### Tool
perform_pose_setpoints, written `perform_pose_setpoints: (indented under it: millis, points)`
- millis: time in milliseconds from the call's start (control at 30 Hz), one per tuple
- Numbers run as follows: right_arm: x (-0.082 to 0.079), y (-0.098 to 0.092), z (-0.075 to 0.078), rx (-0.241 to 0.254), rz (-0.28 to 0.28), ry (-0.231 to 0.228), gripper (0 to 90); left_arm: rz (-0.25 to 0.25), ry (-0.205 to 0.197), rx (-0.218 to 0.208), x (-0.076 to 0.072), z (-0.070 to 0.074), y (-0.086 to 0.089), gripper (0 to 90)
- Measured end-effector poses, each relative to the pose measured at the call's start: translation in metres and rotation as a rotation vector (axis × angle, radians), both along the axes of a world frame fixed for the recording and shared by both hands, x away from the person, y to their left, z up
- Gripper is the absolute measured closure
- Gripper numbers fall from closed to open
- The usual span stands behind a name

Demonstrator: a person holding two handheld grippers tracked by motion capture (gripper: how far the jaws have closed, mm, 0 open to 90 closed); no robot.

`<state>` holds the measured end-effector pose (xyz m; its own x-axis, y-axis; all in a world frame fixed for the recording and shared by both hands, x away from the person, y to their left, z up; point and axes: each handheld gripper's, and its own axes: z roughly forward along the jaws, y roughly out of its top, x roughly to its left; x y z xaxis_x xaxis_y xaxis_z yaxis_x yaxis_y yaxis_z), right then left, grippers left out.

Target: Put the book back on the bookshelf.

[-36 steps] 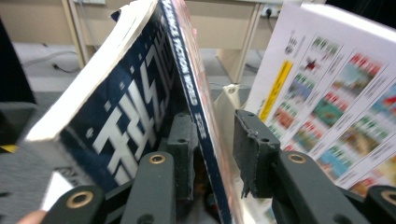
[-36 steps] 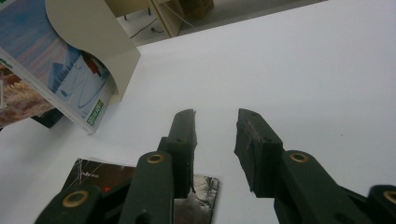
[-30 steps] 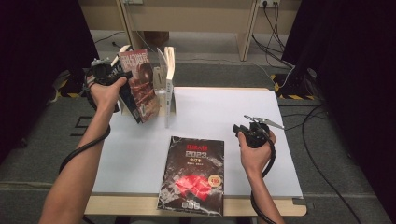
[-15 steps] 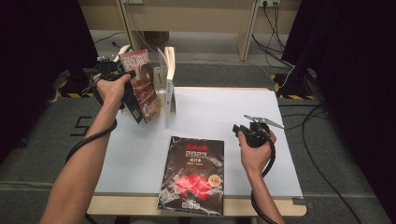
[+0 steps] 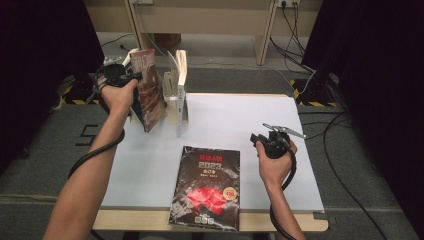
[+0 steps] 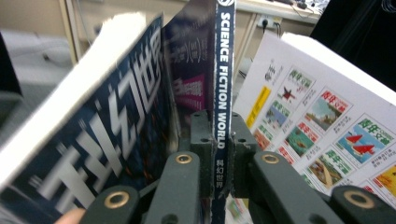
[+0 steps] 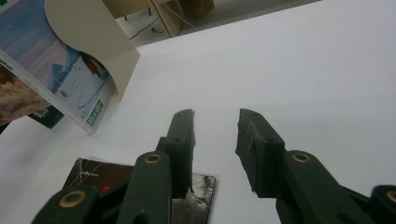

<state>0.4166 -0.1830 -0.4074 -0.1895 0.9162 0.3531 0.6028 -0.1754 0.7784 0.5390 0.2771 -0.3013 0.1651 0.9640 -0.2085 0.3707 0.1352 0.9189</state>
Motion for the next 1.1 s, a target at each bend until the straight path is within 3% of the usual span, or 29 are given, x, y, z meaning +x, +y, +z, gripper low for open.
perform_pose_setpoints:
  millis: [233, 267, 300, 467, 633, 833, 1100]
  points:
    - [0.000, 0.001, 0.000, -0.001, -0.002, 0.001, 66.9, 0.011, -0.134, 0.041, 0.007, 0.001, -0.008, 83.6]
    - [0.000, 0.001, 0.001, 0.002, -0.004, 0.004, 66.8, 0.011, -0.134, 0.041, 0.007, 0.001, -0.008, 83.6]
    - [0.000, -0.001, 0.002, -0.003, -0.001, -0.006, 66.9, 0.005, -0.166, 0.050, 0.009, -0.003, -0.011, 83.6]
    - [-0.001, -0.002, 0.003, -0.003, -0.002, -0.017, 66.8, -0.005, -0.193, 0.091, 0.009, -0.016, -0.013, 83.4]
    - [-0.005, -0.003, 0.000, 0.002, 0.001, -0.012, 66.8, -0.004, -0.149, 0.105, 0.006, -0.024, -0.009, 83.2]
    - [-0.007, -0.004, 0.002, -0.002, 0.003, -0.015, 66.8, -0.017, -0.149, 0.108, -0.002, -0.030, -0.009, 82.8]
    - [-0.012, -0.008, 0.002, 0.012, -0.008, -0.008, 66.6, -0.035, -0.062, 0.088, -0.007, -0.030, -0.009, 81.2]
